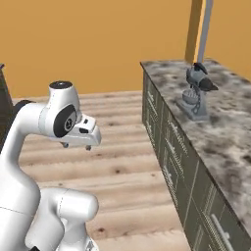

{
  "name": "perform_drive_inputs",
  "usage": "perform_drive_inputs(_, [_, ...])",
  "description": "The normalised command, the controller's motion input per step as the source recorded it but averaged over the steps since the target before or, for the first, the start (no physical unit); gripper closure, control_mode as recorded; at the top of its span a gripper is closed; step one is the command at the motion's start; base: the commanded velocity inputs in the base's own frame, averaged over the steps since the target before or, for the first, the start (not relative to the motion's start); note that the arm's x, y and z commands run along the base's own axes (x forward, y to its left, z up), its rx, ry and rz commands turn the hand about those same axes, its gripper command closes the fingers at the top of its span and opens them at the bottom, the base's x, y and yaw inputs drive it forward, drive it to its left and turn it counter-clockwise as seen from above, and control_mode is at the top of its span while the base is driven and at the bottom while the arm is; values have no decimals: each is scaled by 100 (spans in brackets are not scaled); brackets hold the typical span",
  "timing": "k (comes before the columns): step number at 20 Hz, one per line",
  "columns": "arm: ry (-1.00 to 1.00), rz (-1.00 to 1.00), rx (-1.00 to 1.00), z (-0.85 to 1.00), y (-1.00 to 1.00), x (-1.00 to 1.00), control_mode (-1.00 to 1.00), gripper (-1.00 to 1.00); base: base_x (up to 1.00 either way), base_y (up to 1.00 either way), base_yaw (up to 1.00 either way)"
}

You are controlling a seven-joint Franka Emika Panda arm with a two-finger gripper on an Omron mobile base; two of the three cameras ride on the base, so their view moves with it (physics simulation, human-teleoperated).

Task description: Navigate to the sink.

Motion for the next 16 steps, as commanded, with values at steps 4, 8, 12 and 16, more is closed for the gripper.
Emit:
perform_drive_inputs(4, [0, 0, 0, 0, 0, 0, 100, -100, 63, 56, 65])
perform_drive_inputs(8, [0, 0, 0, 0, 0, 0, 100, -100, 68, 52, 65])
perform_drive_inputs(12, [0, 0, 0, 0, 0, 0, 100, -100, 71, 53, 64])
perform_drive_inputs(16, [0, 0, 0, 0, 0, 0, 100, -100, 70, 54, 64])
